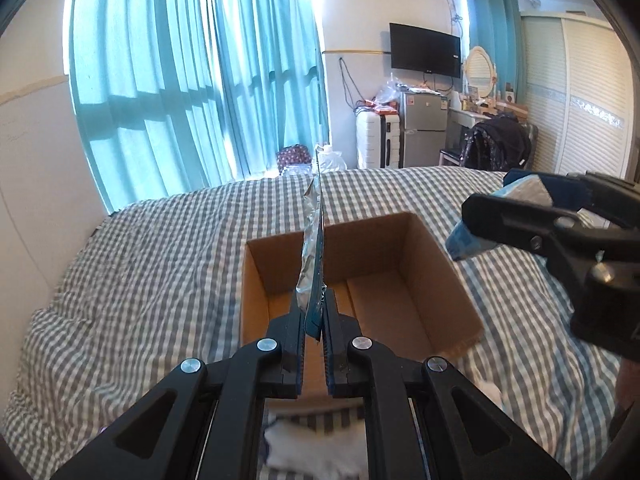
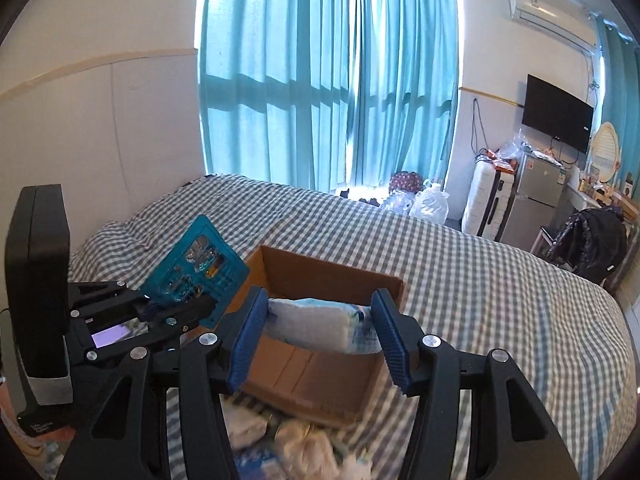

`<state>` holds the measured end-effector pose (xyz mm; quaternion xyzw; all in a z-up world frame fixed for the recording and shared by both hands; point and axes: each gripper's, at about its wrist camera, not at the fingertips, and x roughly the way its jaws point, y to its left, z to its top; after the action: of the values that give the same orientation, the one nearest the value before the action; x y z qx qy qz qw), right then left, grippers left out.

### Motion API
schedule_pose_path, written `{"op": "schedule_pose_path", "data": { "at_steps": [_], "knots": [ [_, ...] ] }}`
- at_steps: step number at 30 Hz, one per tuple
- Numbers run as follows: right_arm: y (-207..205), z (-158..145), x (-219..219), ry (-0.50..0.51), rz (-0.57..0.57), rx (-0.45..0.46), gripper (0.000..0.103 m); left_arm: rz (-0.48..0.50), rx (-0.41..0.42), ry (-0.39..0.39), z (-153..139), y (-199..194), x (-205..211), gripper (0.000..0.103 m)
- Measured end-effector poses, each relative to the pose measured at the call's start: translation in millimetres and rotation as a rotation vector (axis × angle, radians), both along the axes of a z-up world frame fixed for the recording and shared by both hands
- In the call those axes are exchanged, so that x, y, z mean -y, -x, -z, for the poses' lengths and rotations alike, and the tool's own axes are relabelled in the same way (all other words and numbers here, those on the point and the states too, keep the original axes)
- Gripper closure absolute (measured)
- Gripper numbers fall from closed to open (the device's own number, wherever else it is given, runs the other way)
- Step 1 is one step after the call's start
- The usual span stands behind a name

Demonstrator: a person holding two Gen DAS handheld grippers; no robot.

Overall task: Organize objects
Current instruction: 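Carry both items over the box and open both grippers to drop them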

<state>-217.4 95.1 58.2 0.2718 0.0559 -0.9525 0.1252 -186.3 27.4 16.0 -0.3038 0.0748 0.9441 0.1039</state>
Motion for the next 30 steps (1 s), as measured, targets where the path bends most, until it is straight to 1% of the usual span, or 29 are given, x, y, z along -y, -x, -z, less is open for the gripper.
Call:
{"op": "schedule_pose_path", "data": {
  "at_steps": [4, 6, 10, 13, 15, 17, 19, 21, 23, 25, 26, 27, 28, 29, 30],
  "knots": [
    [44, 23, 0, 0.011, 0.004, 0.037, 0.049, 0.0, 0.043, -0.028, 19, 34, 2, 0.096],
    [65, 39, 0, 0.011, 0.002, 0.065, 0.049, 0.007, 0.07, -0.038, 32, 46, 0, 0.096],
    [96, 75, 0, 0.013, 0.006, 0.126, 0.049, 0.02, 0.106, -0.007, 58, 64, -4, 0.096],
    [107, 97, -3, 0.007, 0.021, 0.152, 0.049, 0.035, 0.137, 0.0, 76, 74, -7, 0.096],
    [108, 105, -5, -0.003, 0.027, 0.148, 0.049, 0.027, 0.15, 0.003, 84, 79, -7, 0.096],
    [113, 112, -8, 0.016, 0.027, 0.161, 0.049, 0.014, 0.165, -0.01, 89, 86, -7, 0.096],
    [112, 114, -10, 0.027, 0.037, 0.166, 0.048, 0.015, 0.174, -0.019, 92, 88, -7, 0.096],
    [111, 112, -13, 0.035, 0.042, 0.163, 0.047, 0.018, 0.176, -0.015, 92, 87, -9, 0.094],
    [108, 107, -15, 0.05, 0.043, 0.15, 0.044, 0.025, 0.17, -0.018, 90, 84, -10, 0.092],
    [102, 99, -18, 0.054, 0.06, 0.135, 0.029, 0.018, 0.173, -0.022, 86, 81, -11, 0.084],
    [98, 92, -19, 0.057, 0.068, 0.123, 0.029, 0.017, 0.175, -0.02, 82, 79, -11, 0.075],
    [94, 85, -19, 0.059, 0.071, 0.114, 0.029, 0.013, 0.169, -0.013, 78, 75, -11, 0.063],
    [92, 77, -20, 0.061, 0.074, 0.106, 0.028, 0.008, 0.16, -0.007, 73, 72, -11, 0.056],
    [87, 69, -21, 0.059, 0.08, 0.097, 0.027, -0.002, 0.146, 0.0, 66, 67, -10, 0.043],
    [81, 60, -23, 0.055, 0.086, 0.086, 0.024, -0.013, 0.129, -0.002, 58, 61, -7, 0.038]
  ]
}}
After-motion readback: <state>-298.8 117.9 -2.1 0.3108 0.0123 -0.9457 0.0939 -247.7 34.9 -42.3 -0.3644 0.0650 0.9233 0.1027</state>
